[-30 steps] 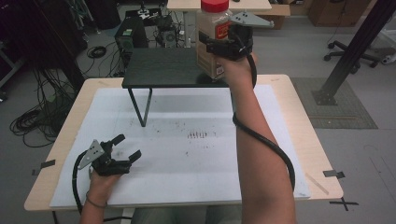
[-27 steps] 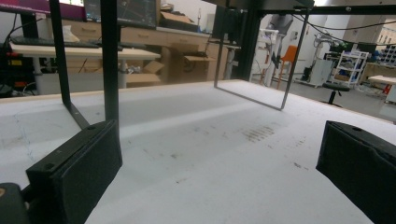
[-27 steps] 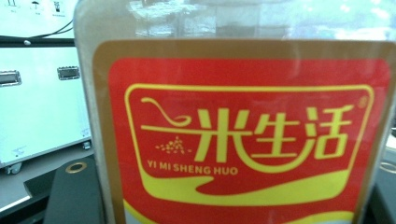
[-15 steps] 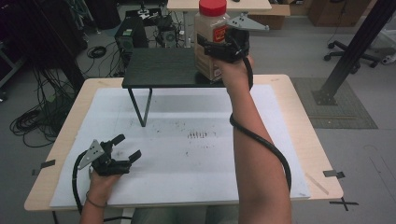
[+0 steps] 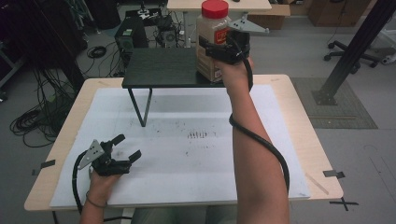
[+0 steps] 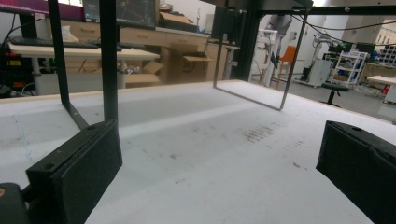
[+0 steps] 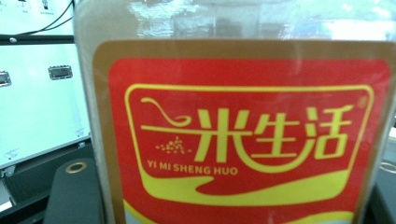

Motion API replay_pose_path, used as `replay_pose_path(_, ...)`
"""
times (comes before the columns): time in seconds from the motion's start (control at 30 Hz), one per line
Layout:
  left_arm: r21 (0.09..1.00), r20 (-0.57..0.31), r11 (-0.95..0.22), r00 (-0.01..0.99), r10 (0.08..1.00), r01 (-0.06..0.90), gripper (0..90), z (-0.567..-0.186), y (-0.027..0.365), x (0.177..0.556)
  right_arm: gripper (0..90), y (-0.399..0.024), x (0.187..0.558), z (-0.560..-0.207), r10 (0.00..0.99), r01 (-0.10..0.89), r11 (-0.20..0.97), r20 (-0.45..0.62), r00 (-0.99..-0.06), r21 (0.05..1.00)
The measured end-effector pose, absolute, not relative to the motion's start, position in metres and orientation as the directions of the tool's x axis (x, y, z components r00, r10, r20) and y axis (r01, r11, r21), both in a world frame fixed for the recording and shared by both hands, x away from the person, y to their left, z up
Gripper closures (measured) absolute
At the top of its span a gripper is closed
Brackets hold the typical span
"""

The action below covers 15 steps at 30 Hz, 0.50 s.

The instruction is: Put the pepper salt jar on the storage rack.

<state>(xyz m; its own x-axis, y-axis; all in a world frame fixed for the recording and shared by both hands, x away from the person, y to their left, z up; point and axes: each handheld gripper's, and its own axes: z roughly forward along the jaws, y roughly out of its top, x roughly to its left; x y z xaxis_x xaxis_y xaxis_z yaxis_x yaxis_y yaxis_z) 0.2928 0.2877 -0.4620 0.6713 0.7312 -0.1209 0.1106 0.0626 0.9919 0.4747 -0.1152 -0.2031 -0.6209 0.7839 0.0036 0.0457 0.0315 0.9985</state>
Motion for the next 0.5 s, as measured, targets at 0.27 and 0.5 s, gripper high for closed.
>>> replay_pose_path(0.27,0.992,-0.119,0.062,0.674,0.729,0.109,0.2,-0.4620,0.2882,0.2934,27.1,-0.1153,0.4773,-0.2053,0.787,0.053,0.034,0.007,-0.617,0.998)
replay_pose_path(0.5,0.992,-0.124,0.067,0.674,0.728,0.111,0.2,-0.4620,0.2881,0.2934,27.1,-0.1164,0.4786,-0.2082,0.789,0.054,0.022,0.016,-0.614,0.998)
